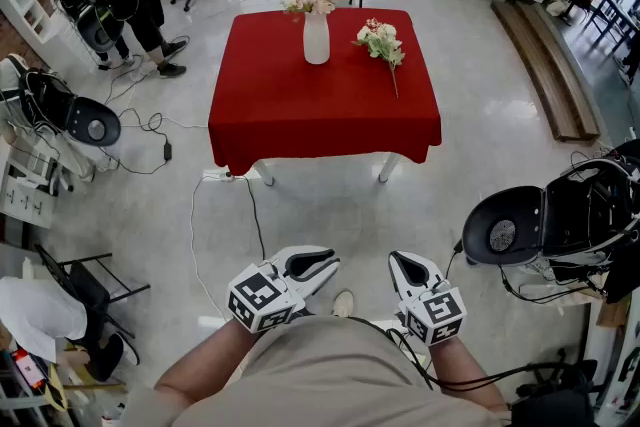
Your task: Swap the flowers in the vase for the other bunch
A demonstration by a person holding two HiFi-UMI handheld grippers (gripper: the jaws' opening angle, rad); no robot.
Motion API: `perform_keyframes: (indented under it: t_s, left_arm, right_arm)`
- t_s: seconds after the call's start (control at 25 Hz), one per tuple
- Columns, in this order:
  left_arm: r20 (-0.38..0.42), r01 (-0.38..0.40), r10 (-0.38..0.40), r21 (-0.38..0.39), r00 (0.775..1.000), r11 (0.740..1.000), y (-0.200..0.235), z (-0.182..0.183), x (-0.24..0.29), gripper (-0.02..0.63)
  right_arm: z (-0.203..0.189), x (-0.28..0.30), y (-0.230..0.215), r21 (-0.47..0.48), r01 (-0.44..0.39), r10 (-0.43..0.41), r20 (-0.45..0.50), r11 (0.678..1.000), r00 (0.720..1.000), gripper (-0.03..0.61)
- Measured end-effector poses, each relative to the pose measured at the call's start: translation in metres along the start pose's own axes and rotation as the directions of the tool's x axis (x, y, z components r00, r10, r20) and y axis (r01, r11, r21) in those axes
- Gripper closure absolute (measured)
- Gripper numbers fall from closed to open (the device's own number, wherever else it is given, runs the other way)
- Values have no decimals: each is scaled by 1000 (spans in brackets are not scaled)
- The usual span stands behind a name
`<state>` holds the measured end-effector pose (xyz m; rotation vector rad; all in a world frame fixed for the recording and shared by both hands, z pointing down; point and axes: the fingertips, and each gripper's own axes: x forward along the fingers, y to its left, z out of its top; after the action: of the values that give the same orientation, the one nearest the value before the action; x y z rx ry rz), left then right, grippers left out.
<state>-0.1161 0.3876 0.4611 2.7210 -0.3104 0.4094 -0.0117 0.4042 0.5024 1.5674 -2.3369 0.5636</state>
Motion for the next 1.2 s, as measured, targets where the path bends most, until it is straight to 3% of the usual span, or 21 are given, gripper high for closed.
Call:
perform_keyframes:
  t_s: [0.24,0.48,0.76,0.92,1.2]
  left_arm:
    - [9,-27,27,-3,1000,1000,-22,4,22,561]
    - [-5,-36,36,-11,999,999,-11,10,36,561]
    - [7,-17,17,2,1000,1000,43,34,61,560]
    - [24,-10,9,19,1000,1000,85,63,76,540]
    - [66,-44,42,25,997,999,161,117,75,469]
  right_arm:
    - [-10,-24,-24,-1,-8,8,3,1000,1000,568]
    - [-12,-10,-39,24,-30,30,-7,999,1000,566]
    - [18,32,-72,34,-10,10,5,999,1000,560]
    - [49,61,-91,12,6,-6,5,1000,1000,468]
    - [109,127,-111,-1,10,-10,23,1000,1000,443]
